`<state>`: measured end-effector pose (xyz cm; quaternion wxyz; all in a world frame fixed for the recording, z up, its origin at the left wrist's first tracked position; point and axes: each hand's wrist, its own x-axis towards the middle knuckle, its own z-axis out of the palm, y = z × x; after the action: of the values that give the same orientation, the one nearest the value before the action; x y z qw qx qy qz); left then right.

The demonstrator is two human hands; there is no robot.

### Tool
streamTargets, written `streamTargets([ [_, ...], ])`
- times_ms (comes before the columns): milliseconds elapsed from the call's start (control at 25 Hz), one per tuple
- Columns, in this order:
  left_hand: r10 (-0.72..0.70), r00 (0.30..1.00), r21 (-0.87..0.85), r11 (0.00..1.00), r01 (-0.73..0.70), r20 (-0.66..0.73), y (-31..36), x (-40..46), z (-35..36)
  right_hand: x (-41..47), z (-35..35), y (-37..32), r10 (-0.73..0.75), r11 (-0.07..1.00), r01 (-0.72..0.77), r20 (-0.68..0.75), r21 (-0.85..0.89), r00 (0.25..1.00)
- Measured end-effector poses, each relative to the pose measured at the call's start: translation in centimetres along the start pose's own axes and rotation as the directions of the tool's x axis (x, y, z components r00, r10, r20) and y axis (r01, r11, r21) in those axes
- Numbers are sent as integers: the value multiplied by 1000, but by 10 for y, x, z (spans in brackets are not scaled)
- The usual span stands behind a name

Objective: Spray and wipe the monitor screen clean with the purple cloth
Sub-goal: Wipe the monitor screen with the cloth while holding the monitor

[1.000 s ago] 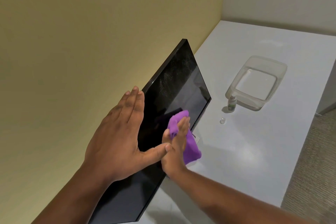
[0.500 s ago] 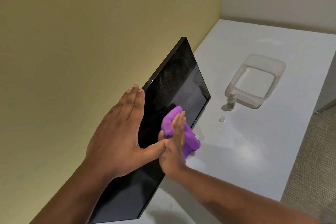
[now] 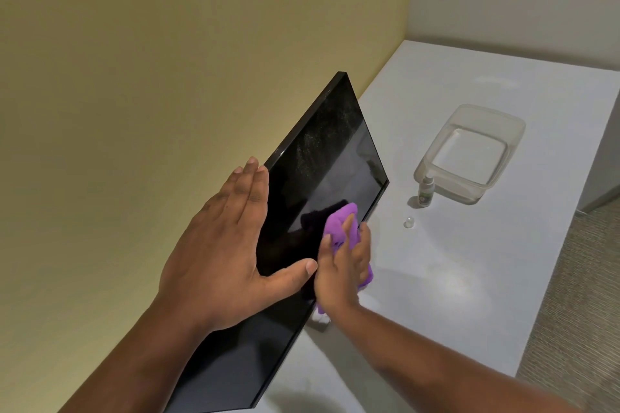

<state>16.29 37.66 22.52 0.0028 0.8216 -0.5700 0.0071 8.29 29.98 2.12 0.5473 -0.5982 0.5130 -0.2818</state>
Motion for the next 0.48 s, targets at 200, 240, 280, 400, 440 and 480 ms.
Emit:
streamTargets([
  [200, -5, 1000, -6, 1000, 5, 4, -1, 0, 0, 13, 21, -53, 64, 961, -22, -144, 277, 988],
  [240, -10, 1000, -9, 1000, 10, 5, -2, 0, 0, 2, 27, -52, -58, 959, 85, -107, 271, 993],
  [280, -13, 1000, -10, 1000, 13, 9, -2, 0, 0, -8, 27, -46, -139, 941, 152, -64, 301, 988],
  [400, -6, 1000, -12, 1000, 6, 5, -1, 1, -1, -8, 10, -10, -229, 940, 209, 44, 271, 972],
  [440, -6, 1000, -13, 1000, 6, 1, -1, 1, -1, 2, 7, -2, -174, 958, 158, 48, 241, 984],
  [480, -5, 1000, -13, 1000, 5, -3, 0, 1, -1, 15, 5, 4, -95, 970, 92, 6, 227, 995],
])
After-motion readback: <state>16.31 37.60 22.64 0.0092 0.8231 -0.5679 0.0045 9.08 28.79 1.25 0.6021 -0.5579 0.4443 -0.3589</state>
